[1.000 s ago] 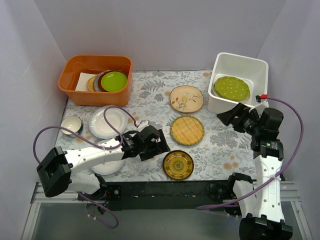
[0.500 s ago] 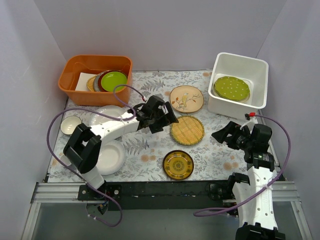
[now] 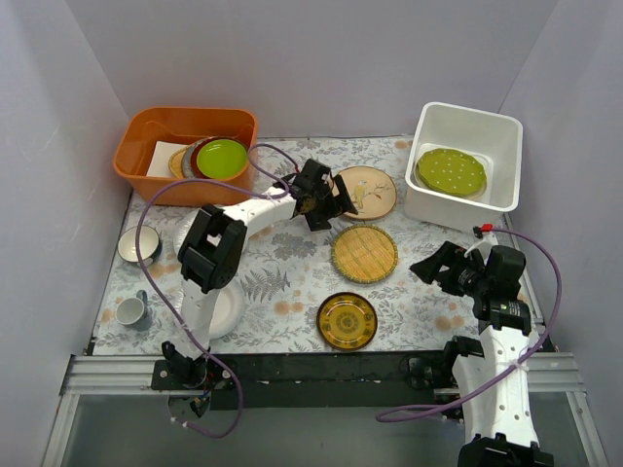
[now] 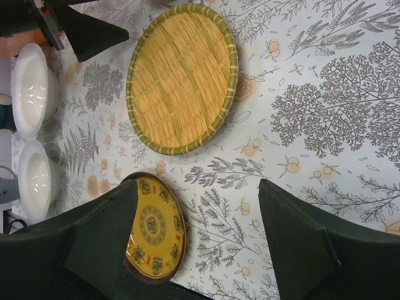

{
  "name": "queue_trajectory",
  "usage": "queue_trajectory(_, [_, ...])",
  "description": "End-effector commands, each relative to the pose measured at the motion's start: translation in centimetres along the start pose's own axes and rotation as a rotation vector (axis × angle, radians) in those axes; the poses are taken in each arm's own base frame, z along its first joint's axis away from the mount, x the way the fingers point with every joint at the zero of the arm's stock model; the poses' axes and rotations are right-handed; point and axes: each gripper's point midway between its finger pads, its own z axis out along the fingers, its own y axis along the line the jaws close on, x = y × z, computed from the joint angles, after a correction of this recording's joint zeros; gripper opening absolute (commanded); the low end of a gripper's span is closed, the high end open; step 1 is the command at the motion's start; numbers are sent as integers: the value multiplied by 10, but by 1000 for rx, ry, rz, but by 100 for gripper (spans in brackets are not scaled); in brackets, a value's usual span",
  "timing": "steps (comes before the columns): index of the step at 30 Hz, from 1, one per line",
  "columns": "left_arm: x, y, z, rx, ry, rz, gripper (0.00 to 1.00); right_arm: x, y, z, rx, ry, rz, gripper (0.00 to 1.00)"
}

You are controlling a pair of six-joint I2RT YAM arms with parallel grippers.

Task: Place the plates into the plastic bin on the countertop
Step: Pick up the plate at the center of the board.

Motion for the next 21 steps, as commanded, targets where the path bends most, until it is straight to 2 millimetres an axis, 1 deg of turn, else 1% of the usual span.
queue_trajectory(1, [-19,-8,0,38,3,6,88,-2,3,2,-25,-5,-29,85])
queue_trajectory(2, [-23,-10,2,44,-1,5,88,-1,2,3,-24,-2,-26,85])
queue_trajectory(5, [-30,-3,11,32,-4,-6,86,0,4,3,-35,-1,-18,85])
queue_trajectory(9, [-39,-2,20,44,1,-21,84,0,4,3,-38,-3,-17,85])
queue_trajectory(11, [-39,2,26,38,7,-24,84,1,4,3,-39,2,-15,85])
queue_trajectory(12, [-41,0,27,43,3,-21,83,0,4,3,-38,1,-13,85])
queue_trajectory(13, [-41,4,32,33,7,-26,82,1,5,3,-41,5,-12,85])
queue_trajectory(15, [-41,7,35,31,11,-31,80,0,6,3,-42,3,-14,84])
queue_trajectory(18, [-40,12,44,26,23,-47,66,0,5,3,-39,1,-12,84])
queue_trajectory(19, [-41,11,46,31,23,-46,56,1,4,3,-37,2,-11,84])
queue_trajectory(21, [-39,16,53,24,35,-50,49,3,3,4,-36,9,-9,84])
